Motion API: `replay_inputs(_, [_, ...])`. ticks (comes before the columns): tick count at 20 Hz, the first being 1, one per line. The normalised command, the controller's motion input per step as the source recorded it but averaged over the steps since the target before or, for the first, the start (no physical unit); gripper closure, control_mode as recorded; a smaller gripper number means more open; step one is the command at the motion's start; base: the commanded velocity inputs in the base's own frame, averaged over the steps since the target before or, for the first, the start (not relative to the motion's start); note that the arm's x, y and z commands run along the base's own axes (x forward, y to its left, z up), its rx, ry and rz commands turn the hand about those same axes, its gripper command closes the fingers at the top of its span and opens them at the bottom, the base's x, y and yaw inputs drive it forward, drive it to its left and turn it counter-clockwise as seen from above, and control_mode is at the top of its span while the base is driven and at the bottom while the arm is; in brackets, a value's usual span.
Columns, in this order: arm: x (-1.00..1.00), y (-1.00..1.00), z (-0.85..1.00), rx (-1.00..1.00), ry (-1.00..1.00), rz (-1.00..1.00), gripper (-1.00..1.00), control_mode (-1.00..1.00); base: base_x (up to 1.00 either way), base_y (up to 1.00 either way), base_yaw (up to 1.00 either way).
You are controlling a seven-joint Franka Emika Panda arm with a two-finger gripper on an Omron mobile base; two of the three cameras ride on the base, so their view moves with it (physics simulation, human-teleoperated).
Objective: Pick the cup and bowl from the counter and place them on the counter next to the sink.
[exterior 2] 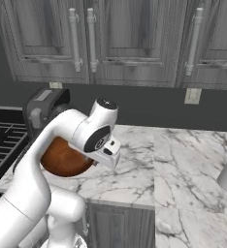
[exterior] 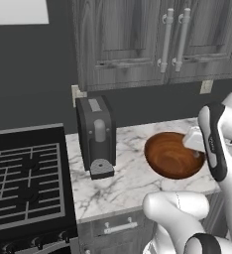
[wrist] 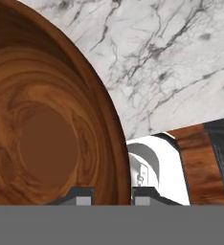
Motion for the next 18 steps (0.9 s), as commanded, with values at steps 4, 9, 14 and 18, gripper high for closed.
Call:
replay_inputs(4, [-0.15,0.18,0.23,-0.07,0.06,0.00,1.00,-1.00,0.00,0.00,0.00])
replay_inputs(9, [0.00,0.09,0.03,-0.03,0.04,0.00,1.00,-1.00,0.00,0.00,0.00])
replay_inputs(14, [0.00,0.00,0.00,0.00,0.00,0.00,1.00,-1.00,0.00,0.00,0.00])
replay_inputs(18, [0.00,0.00,0.00,0.00,0.00,0.00,1.00,-1.00,0.00,0.00,0.00])
